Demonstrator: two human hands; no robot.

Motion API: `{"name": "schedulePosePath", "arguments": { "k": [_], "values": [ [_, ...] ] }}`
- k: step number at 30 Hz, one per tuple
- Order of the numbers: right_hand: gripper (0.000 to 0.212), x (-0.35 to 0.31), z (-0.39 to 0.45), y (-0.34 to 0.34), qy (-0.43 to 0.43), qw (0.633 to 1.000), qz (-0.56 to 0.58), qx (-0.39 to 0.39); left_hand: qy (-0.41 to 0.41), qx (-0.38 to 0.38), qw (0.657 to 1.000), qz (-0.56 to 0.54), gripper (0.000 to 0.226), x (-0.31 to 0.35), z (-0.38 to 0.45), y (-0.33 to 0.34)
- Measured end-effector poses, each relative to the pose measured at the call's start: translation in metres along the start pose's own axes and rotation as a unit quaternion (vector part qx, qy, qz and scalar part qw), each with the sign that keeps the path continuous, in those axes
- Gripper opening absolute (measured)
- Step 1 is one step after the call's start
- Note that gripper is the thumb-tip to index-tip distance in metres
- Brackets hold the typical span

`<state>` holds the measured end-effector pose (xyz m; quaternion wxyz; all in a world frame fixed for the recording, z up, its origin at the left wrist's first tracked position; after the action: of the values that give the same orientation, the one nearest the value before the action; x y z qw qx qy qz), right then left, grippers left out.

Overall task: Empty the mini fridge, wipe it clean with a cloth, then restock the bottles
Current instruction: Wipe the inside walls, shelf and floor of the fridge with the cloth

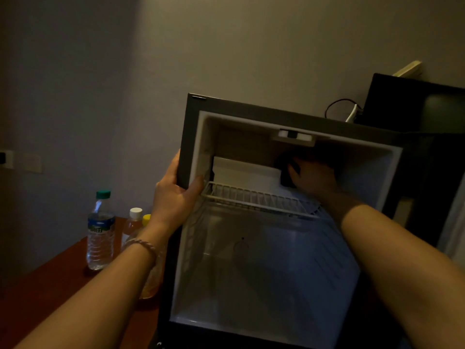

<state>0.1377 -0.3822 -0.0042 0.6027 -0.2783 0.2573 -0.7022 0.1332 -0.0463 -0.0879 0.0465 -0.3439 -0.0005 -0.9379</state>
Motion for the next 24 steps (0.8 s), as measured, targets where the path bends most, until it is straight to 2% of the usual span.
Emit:
{"name": "schedulePosePath", "arguments": {
  "k": [5,7,9,16,24],
  "values": [
    [0.040,-0.008,0.002,0.001,0.014,0.999,-0.001,0.030,-0.006,0.004,1.000,-0.009,0.065,0.000,-0.002,0.001],
    [0.039,-0.026,0.007,0.002,-0.008,0.999,0.017,0.045,-0.007,0.006,1.000,-0.012,0.065,0.001,-0.002,0.001],
    [0.041,-0.053,0.014,0.007,-0.040,0.998,0.013,0.041,-0.007,0.007,1.000,-0.016,0.064,0.003,-0.003,0.001],
    [0.046,-0.164,0.039,0.021,-0.073,0.997,0.003,0.040,0.003,0.019,1.000,-0.021,0.064,0.003,-0.004,0.001],
    [0.041,-0.145,0.035,0.021,-0.108,0.992,0.044,0.049,-0.001,0.005,1.000,-0.028,0.067,0.001,-0.003,0.001]
  ]
}}
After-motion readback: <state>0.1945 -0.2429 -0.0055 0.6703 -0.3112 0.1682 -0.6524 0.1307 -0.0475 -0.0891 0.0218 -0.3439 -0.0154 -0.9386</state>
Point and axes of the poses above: each hand's wrist, its own z-axis towards the middle knuckle, its own y-axis out of the palm, x = y × z, the point moved 5 cm from there along z, towards the middle knuckle, and after that the axes turned 1 degree about x, right-handed, at the moved point
